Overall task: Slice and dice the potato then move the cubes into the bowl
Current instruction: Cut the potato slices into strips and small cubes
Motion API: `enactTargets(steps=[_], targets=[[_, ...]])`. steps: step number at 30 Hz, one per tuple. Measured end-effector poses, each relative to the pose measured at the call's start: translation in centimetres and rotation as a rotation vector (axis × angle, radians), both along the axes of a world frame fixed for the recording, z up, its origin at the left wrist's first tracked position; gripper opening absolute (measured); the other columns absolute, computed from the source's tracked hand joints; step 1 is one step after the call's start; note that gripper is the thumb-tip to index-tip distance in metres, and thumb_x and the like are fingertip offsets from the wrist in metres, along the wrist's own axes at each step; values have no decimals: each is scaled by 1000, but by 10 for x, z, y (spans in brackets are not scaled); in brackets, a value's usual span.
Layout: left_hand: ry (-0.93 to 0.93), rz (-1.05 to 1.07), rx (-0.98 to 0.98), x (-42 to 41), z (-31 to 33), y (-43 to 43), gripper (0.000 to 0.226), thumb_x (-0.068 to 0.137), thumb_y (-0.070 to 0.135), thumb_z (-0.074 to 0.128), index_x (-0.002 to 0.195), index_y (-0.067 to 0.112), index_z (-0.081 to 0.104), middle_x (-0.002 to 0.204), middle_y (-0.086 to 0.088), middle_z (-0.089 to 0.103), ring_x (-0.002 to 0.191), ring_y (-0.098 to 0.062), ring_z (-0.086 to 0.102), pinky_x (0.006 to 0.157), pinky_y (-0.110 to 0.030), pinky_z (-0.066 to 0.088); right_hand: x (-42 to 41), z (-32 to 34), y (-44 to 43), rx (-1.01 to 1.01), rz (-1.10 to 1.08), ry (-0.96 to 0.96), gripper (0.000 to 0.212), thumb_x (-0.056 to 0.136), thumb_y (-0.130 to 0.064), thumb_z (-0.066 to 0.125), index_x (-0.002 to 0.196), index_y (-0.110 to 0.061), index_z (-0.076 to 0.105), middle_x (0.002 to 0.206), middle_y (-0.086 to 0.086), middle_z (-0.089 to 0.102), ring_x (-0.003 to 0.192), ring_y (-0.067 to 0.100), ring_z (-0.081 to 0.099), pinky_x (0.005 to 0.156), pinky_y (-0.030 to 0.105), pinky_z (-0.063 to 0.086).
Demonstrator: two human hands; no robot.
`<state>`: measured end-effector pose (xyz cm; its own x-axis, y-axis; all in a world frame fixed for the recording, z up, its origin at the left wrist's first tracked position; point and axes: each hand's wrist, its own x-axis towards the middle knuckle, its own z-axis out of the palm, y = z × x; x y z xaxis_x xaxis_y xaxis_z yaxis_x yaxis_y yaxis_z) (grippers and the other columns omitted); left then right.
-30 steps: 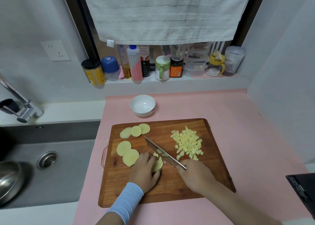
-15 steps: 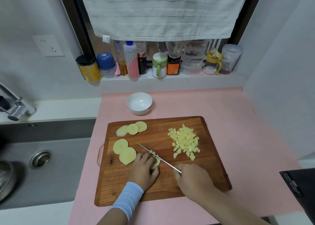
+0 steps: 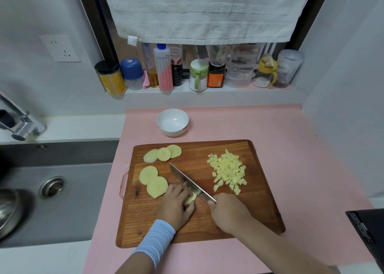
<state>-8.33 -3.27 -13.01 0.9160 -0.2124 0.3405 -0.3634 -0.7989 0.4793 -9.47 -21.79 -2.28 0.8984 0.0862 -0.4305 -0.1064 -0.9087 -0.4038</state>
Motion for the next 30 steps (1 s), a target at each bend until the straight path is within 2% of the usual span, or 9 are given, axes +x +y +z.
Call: enactTargets(steps=[7, 13, 16, 20, 25, 30], targets=[[-77, 11, 23, -12, 1, 3, 12, 81, 26, 66, 79, 14, 64, 86, 3, 57, 87, -20, 53, 74, -30, 49, -3, 4, -3, 15, 16, -2, 28, 105, -39, 45, 95, -24, 66, 82, -9, 62, 73, 10, 59, 64, 26, 43], [-41, 13, -9, -11, 2, 3, 16, 74, 21, 80, 81, 17, 66, 86, 8, 57, 91, -17, 52, 81, -23, 46, -3, 16, -4, -57, 66, -40, 28, 105, -44, 41, 88, -29, 57, 88, -6, 66, 80, 15, 61, 67, 29, 45], [-30, 17, -24, -11, 2, 4, 16, 74, 21, 80, 82, 18, 67, 87, 9, 59, 93, -15, 51, 85, -17, 41, -9, 22, -6, -55, 78, -67, 31, 105, -44, 42, 79, -30, 52, 78, -10, 59, 74, 13, 57, 66, 29, 43], [-34, 8, -55, -11, 2, 4, 12, 76, 23, 76, 80, 18, 66, 88, 10, 59, 94, -14, 51, 86, -18, 43, -16, 23, -8, -71, 86, -64, 32, 103, -45, 43, 80, -28, 55, 79, -9, 63, 73, 12, 60, 67, 30, 50], [-35, 4, -60, -10, 2, 5, 11, 76, 23, 76, 79, 18, 66, 89, 10, 60, 93, -15, 52, 88, -16, 40, -17, 17, -11, -71, 63, -20, 37, 104, -43, 45, 70, -28, 48, 72, -11, 57, 63, 7, 53, 58, 26, 41], [-40, 3, -68, -9, 0, 5, 9, 78, 24, 74, 80, 19, 67, 89, 11, 60, 93, -14, 52, 88, -16, 40, -16, 10, 0, -47, 46, 0, 28, 104, -40, 46, 80, -29, 54, 74, -13, 56, 67, 8, 56, 62, 26, 43]])
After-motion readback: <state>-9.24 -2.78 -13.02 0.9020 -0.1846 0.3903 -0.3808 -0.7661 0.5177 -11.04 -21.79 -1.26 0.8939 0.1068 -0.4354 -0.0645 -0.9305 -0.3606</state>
